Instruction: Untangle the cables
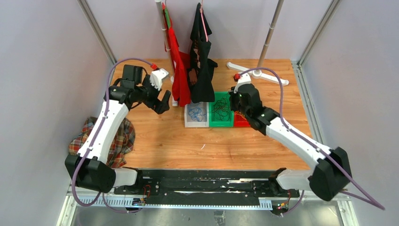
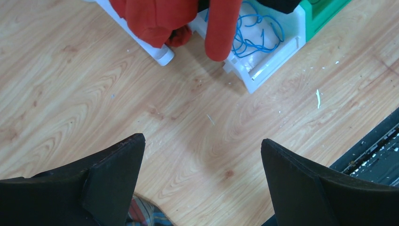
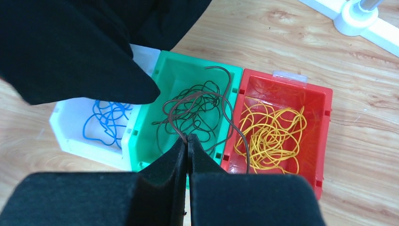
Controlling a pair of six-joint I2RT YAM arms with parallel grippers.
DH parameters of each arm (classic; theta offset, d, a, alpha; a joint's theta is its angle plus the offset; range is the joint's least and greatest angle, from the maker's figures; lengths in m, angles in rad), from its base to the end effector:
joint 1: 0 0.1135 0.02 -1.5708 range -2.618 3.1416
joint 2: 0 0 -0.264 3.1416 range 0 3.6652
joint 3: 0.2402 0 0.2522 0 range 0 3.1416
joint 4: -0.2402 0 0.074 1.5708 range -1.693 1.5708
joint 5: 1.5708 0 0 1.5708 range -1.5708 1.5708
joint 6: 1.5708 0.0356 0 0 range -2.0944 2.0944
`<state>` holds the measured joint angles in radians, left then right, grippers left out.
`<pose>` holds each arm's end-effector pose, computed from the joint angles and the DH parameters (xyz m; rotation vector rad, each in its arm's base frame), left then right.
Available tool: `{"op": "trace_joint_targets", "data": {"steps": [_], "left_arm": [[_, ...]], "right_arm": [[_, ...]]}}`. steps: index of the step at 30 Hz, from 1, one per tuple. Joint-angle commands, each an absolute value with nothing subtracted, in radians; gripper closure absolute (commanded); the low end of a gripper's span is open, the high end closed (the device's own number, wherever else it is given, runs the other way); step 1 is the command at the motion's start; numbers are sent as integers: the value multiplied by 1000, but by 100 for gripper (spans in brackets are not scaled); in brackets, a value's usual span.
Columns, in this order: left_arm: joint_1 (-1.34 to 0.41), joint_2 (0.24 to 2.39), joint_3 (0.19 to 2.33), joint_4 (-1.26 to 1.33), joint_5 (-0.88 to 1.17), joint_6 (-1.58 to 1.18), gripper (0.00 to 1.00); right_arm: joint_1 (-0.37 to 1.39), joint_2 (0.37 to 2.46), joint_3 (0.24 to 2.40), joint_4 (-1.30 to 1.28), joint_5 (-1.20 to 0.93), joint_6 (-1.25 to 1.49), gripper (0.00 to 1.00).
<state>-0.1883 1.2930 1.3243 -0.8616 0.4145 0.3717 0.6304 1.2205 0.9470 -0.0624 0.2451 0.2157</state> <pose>0.2551 -0.0632 0.3563 0.8304 2.1965 -0.4069 0.2345 0.1604 0.3173 -0.2290 1.8970 0.3411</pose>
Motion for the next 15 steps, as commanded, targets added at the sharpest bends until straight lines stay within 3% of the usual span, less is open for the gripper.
{"op": "trace_joint_targets", "data": {"steps": [1, 13, 15], "left_arm": [[-156, 1272, 1287, -791, 450, 335, 2], [-150, 1278, 1226, -719, 443, 296, 2], [-150, 1278, 1228, -730, 444, 303, 2]], "right_arm": [[607, 1348, 1008, 17, 201, 169, 99], [605, 1668, 1100, 13, 128, 242, 99], [606, 1673, 1103, -5, 129, 243, 82]]}}
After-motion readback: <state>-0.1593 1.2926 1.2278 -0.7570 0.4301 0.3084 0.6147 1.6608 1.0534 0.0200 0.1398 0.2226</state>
